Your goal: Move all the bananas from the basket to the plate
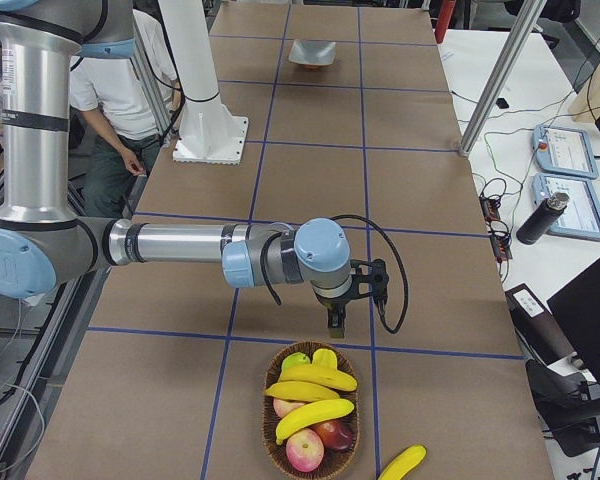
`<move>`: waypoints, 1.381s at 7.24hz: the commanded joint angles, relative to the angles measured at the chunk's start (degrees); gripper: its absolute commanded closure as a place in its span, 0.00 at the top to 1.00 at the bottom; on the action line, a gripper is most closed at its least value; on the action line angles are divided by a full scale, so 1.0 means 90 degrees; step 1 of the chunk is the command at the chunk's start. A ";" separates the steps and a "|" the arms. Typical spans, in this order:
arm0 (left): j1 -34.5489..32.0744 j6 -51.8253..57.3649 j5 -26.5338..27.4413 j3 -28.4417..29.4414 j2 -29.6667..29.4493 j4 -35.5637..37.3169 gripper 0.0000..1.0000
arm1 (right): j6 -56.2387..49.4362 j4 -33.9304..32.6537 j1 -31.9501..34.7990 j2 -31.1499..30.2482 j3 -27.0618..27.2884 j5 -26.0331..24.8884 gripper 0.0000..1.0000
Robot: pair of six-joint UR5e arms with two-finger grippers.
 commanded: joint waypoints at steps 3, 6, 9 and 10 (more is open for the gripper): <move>-0.0014 -0.0009 -0.0645 0.0077 0.0003 0.0019 1.00 | 0.0043 0.0683 0.0000 -0.0420 0.0122 0.0027 1.00; -0.0005 -0.0340 -0.0668 0.0067 0.0003 0.0030 1.00 | 0.0131 0.0665 -0.0203 -0.0294 -0.0333 -0.0196 1.00; -0.0015 -0.0429 -0.0804 0.0018 0.0013 0.0019 1.00 | 0.0063 0.0646 -0.0703 0.0250 -0.1191 -0.1009 0.99; -0.0015 -0.0496 -0.0815 0.0009 0.0013 0.0019 1.00 | 0.0053 0.0626 -0.0722 0.0254 -0.1332 -0.1018 0.98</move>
